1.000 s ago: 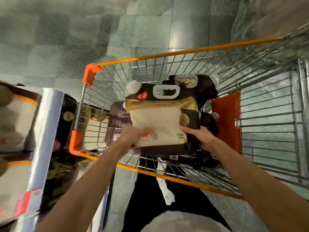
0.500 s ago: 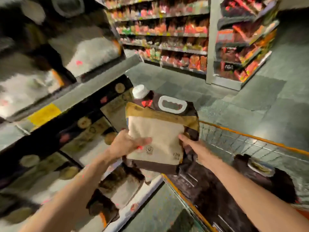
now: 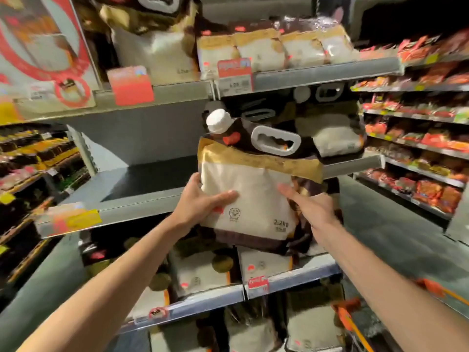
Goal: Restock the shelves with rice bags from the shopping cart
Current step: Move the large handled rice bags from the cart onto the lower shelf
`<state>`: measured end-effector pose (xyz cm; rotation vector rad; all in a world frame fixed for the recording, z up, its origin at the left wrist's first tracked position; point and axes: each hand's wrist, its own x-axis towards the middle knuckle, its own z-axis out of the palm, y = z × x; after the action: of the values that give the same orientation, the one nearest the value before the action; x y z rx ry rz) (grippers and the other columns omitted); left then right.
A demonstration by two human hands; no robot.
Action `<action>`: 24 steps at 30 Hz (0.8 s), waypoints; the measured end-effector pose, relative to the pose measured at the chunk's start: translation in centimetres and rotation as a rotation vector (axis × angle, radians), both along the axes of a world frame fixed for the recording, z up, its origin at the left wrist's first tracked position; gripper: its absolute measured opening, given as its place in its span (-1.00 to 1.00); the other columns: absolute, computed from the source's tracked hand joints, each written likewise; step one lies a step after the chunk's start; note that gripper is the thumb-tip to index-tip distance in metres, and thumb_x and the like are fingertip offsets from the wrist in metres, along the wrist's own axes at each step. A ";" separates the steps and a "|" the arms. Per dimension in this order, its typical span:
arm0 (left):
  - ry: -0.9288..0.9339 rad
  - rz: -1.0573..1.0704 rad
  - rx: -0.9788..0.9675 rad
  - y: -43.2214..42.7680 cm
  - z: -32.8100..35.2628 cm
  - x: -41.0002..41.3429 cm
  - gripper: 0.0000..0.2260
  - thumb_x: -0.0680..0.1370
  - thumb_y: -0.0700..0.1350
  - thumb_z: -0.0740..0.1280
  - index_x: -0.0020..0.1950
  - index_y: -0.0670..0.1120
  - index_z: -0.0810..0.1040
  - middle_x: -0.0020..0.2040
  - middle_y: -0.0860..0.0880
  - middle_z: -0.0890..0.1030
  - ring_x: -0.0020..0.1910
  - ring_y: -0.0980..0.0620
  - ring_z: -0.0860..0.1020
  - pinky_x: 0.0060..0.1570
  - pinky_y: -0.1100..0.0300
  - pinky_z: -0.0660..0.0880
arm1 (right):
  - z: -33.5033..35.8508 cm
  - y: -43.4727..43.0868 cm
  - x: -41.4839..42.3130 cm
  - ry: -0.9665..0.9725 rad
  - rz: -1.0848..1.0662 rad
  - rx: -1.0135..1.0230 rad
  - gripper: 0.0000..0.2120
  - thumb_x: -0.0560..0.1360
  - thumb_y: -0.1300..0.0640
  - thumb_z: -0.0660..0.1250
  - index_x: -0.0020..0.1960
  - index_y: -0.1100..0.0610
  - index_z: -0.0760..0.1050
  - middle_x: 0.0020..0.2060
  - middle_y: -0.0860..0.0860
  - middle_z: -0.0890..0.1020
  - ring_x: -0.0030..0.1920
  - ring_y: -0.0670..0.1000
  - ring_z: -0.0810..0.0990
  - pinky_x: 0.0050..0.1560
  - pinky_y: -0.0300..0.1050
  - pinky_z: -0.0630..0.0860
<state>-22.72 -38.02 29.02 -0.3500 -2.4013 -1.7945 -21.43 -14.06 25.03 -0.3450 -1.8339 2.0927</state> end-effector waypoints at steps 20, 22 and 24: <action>-0.061 0.109 0.085 -21.6 4.4 -9.0 -0.73 0.41 -0.17 0.57 0.07 -0.17 0.65 -0.05 -0.07 0.72 -0.15 0.06 0.70 -0.27 0.26 0.57 | 10.2 -20.3 -10.3 -0.046 0.160 0.238 -0.42 0.15 -0.06 0.67 0.02 0.25 0.60 -0.07 0.06 0.67 -0.04 0.06 0.64 0.00 -0.02 0.60; -0.036 0.139 0.079 -21.9 4.3 -9.8 -0.72 0.41 -0.13 0.58 0.06 -0.16 0.65 -0.04 -0.08 0.73 -0.14 0.04 0.70 -0.23 0.23 0.60 | 11.0 -20.9 -11.4 -0.022 0.170 0.243 -0.43 0.18 -0.04 0.66 0.01 0.29 0.58 -0.07 0.05 0.65 -0.07 0.03 0.62 -0.13 -0.09 0.55; -0.002 0.201 0.059 -22.3 4.5 -10.8 -0.51 0.30 0.03 0.63 0.09 -0.19 0.62 -0.05 -0.09 0.73 -0.11 0.03 0.71 -0.18 0.19 0.62 | 11.4 -21.5 -12.6 0.008 0.197 0.248 -0.50 0.23 -0.01 0.64 -0.02 0.24 0.52 -0.11 0.02 0.60 -0.11 -0.01 0.56 -0.12 -0.10 0.50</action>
<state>-33.52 -60.33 33.49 -0.0965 -2.2860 -1.7712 -34.02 -35.52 36.39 -0.0966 -2.1697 1.9491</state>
